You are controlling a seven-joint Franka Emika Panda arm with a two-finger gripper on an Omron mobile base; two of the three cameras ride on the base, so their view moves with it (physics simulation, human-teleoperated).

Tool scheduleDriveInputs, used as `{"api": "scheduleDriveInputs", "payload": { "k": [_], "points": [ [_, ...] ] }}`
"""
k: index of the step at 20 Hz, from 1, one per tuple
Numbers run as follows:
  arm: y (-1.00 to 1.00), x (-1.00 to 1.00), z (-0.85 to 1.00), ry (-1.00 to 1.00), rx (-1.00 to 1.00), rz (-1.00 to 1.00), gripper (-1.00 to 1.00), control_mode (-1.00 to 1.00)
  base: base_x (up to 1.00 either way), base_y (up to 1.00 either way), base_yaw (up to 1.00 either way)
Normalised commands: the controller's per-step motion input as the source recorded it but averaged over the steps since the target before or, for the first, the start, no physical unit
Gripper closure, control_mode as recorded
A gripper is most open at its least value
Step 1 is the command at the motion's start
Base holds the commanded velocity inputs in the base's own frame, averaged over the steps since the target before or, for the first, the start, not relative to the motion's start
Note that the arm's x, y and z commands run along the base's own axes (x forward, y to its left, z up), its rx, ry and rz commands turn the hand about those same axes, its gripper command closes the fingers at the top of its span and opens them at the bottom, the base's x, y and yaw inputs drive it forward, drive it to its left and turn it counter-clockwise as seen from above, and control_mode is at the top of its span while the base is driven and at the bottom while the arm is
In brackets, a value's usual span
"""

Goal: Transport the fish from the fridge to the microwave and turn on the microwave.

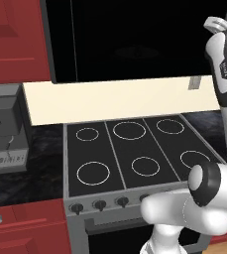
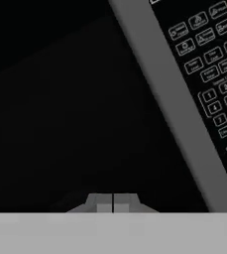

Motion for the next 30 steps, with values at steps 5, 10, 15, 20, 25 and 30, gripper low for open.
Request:
{"api": "scheduleDriveInputs", "payload": {
  "k": [5,10,15,20,25,30],
  "points": [
    [-0.50,-0.13,0.00,0.00,0.23,-0.05,1.00,-1.00,0.00,0.00,0.00],
    [-0.48,-0.09,0.00,0.00,0.22,-0.02,1.00,-1.00,0.00,0.00,0.00],
    [-0.40,-0.01,0.00,0.01,0.16,0.00,1.00,-1.00,0.00,0.00,0.00],
    [-0.21,0.00,0.00,0.00,0.12,0.00,1.00,-1.00,0.00,0.00,0.00],
    [-0.10,0.00,-0.06,0.01,0.07,0.00,1.00,-1.00,0.00,0.00,0.00],
    [-0.08,0.00,-0.02,0.04,0.15,0.00,1.00,-1.00,0.00,0.00,0.00]
  ]
}}
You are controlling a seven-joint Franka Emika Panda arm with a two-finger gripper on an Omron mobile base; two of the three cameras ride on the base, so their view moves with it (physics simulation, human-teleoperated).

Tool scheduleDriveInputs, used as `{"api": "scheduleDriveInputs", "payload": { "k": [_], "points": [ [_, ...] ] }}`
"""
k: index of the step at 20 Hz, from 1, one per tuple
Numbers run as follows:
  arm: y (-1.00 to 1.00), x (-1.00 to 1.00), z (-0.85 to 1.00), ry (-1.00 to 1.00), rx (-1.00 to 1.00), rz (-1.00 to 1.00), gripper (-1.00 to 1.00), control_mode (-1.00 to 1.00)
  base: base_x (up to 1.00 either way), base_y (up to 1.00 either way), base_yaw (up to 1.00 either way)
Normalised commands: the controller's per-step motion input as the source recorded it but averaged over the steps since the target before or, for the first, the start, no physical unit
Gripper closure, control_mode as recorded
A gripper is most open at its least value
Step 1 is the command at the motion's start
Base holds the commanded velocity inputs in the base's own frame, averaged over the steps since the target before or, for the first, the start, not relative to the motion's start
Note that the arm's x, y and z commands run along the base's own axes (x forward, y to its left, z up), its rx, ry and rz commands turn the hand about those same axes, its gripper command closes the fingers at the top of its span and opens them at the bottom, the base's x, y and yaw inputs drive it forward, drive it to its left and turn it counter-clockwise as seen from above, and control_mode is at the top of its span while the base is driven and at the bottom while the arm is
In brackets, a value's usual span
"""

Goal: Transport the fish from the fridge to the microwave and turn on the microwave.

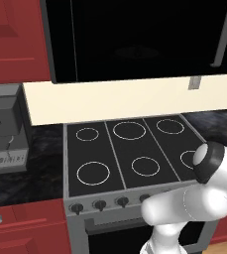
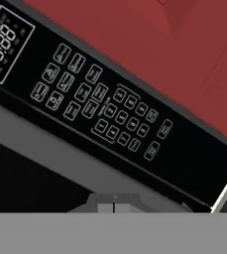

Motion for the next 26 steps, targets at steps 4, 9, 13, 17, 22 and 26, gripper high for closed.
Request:
{"api": "scheduleDriveInputs", "payload": {
  "k": [4,9,13,17,22,26],
  "points": [
    [-0.06,0.00,0.00,0.01,0.19,0.00,1.00,-1.00,0.00,0.00,0.00],
    [-0.08,0.00,-0.08,0.00,0.17,0.00,1.00,-1.00,0.00,0.00,0.00],
    [-0.10,0.00,-0.13,0.00,0.13,0.00,1.00,-1.00,0.00,0.00,0.00],
    [-0.08,0.00,-0.15,0.00,0.11,0.00,1.00,-1.00,0.00,0.00,0.00],
    [-0.14,0.00,-0.11,0.00,0.11,0.00,1.00,-1.00,0.00,0.00,0.00],
    [-0.18,0.00,-0.09,0.00,0.10,0.00,1.00,-1.00,0.00,0.00,0.00]
  ]
}}
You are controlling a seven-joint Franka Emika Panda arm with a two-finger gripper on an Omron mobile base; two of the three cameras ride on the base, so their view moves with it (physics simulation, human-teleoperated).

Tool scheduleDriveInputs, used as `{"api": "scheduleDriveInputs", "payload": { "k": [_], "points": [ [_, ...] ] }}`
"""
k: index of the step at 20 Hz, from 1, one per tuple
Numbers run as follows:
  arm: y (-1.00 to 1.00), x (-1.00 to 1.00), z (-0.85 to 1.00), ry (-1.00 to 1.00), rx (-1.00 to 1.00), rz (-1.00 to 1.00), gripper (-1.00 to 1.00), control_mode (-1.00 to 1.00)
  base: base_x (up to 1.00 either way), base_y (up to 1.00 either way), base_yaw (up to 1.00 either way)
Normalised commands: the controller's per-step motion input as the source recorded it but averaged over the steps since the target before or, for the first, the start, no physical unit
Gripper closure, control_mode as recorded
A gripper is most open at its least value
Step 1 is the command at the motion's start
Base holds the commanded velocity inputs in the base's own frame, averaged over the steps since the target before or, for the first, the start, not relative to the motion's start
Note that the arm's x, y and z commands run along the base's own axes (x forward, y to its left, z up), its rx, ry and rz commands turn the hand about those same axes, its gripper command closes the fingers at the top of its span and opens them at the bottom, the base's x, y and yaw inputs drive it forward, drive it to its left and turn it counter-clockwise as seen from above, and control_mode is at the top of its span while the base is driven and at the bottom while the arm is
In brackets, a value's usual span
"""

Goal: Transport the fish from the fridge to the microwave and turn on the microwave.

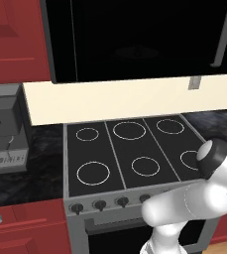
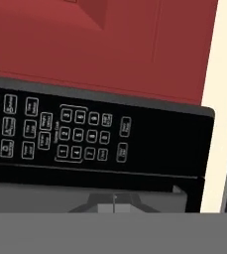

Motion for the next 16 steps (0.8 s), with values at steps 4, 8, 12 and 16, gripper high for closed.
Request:
{"api": "scheduleDriveInputs", "payload": {
  "k": [4,8,12,16],
  "points": [
    [-0.05,0.01,-0.23,0.00,0.03,0.00,1.00,-1.00,0.00,0.00,0.00],
    [0.00,0.02,-0.23,0.00,0.01,0.00,1.00,-1.00,0.00,0.00,0.00],
    [0.00,0.08,-0.16,-0.01,0.04,0.00,1.00,-1.00,0.00,0.00,0.00],
    [0.00,0.20,-0.10,-0.02,0.07,0.00,1.00,-1.00,0.00,0.00,0.00]
  ]
}}
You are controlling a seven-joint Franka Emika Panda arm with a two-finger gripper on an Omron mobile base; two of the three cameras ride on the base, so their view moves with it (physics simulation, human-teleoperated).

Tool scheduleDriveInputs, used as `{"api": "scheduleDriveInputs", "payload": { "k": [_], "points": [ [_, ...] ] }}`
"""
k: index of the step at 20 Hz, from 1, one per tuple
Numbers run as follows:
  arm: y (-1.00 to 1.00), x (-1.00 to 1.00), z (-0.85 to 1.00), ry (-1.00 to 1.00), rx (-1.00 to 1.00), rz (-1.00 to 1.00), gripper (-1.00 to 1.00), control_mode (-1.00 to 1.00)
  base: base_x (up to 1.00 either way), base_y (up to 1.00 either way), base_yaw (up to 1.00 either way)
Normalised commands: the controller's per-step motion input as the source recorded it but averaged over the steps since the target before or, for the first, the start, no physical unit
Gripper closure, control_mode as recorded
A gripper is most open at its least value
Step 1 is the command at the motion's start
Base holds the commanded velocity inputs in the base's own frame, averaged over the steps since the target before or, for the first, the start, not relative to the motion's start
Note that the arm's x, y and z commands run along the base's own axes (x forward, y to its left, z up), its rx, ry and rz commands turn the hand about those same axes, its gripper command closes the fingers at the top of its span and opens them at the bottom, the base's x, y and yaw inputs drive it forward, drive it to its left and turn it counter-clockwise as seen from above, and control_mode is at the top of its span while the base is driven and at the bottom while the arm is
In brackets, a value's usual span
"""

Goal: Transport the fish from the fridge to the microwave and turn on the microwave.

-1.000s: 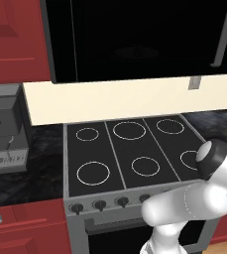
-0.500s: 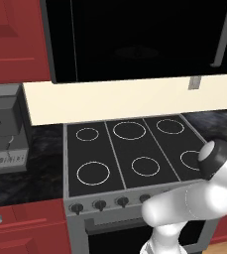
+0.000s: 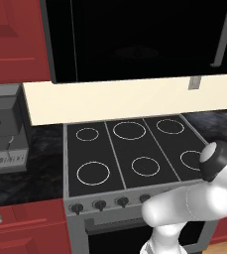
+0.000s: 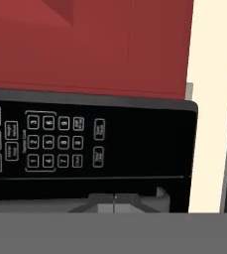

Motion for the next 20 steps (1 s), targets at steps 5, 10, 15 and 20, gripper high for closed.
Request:
{"api": "scheduleDriveInputs", "payload": {
  "k": [5,10,15,20],
  "points": [
    [-0.04,0.24,-0.05,-0.05,0.07,0.00,1.00,-1.00,0.00,0.00,0.00],
    [-0.27,0.10,0.00,-0.03,0.07,0.00,1.00,-1.00,0.00,0.00,0.00],
    [-0.24,0.10,0.00,0.00,0.07,0.00,1.00,-1.00,0.00,0.00,0.00],
    [-0.18,0.12,0.00,0.00,0.07,0.00,1.00,-1.00,0.00,0.00,0.00]
  ]
}}
